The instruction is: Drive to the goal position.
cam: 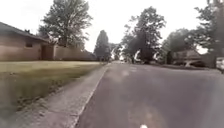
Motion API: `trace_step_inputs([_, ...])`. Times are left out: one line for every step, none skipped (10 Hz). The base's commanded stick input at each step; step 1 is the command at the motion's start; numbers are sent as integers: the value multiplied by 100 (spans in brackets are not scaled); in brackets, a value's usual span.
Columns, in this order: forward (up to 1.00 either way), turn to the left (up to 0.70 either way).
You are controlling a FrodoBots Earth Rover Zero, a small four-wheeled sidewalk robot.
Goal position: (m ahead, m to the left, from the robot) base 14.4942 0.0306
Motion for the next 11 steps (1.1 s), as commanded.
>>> trace_step_inputs([100,0])
trace_step_inputs([100,0])
trace_step_inputs([100,0])
trace_step_inputs([100,0])
trace_step_inputs([100,0])
trace_step_inputs([100,0])
trace_step_inputs([100,0])
trace_step_inputs([100,0])
trace_step_inputs([100,0])
trace_step_inputs([100,0])
trace_step_inputs([100,0])
